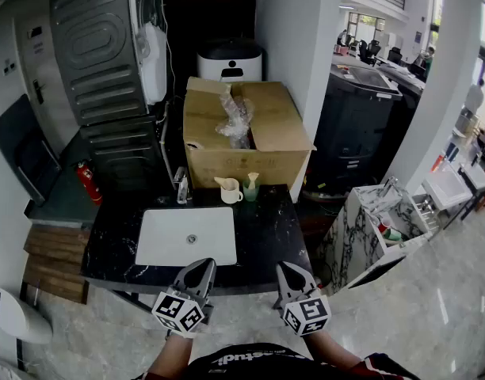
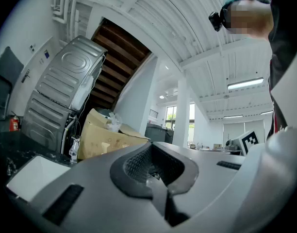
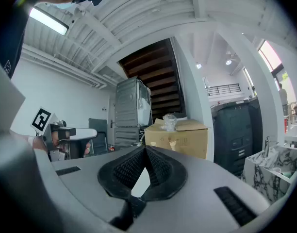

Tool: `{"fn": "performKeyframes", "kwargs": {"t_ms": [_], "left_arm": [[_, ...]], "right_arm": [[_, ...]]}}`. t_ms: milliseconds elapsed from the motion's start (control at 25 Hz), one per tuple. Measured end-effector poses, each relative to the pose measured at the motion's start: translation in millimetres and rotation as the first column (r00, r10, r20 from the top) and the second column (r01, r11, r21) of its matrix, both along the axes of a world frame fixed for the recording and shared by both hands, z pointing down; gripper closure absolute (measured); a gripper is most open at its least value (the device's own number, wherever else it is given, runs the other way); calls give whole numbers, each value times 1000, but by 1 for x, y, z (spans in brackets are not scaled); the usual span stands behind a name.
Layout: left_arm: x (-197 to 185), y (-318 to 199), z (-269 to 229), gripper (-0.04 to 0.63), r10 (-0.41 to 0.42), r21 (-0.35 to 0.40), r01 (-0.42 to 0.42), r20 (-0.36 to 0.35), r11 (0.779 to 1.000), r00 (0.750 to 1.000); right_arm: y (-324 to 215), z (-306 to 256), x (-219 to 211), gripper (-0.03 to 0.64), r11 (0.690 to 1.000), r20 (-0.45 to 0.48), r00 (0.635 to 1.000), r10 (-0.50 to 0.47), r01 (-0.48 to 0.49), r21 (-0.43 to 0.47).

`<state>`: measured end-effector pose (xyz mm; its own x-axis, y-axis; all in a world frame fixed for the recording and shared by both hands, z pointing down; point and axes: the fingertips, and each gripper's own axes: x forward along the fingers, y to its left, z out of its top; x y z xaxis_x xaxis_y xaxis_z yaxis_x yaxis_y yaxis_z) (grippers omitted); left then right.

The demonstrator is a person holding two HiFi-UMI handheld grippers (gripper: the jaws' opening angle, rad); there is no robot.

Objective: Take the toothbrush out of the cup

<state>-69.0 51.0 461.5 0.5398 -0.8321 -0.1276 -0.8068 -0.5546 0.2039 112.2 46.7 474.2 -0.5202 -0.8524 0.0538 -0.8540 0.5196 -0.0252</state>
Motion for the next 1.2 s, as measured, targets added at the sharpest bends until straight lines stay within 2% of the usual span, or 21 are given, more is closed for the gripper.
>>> {"fn": "performKeyframes", "kwargs": {"t_ms": [200, 360, 520, 1200], "left_arm": [[-3, 8, 0, 580, -19, 16, 18, 25, 1000, 1000], [-6, 12, 1, 580, -25, 19, 25, 25, 1000, 999], [-7, 15, 4, 580, -20, 12, 19, 18, 1000, 1000], [-32, 12, 12, 580, 38, 9, -38, -3, 999, 999]], "right_arm": [[8, 3, -2, 581, 1000, 33, 999, 5, -4, -19], [13, 3, -5, 581, 1000, 37, 999, 4, -4, -14], [18, 2, -8, 581, 1000, 84, 996, -7, 8, -10], [24, 9, -35, 581, 999, 76, 996, 42, -41, -26]]}}
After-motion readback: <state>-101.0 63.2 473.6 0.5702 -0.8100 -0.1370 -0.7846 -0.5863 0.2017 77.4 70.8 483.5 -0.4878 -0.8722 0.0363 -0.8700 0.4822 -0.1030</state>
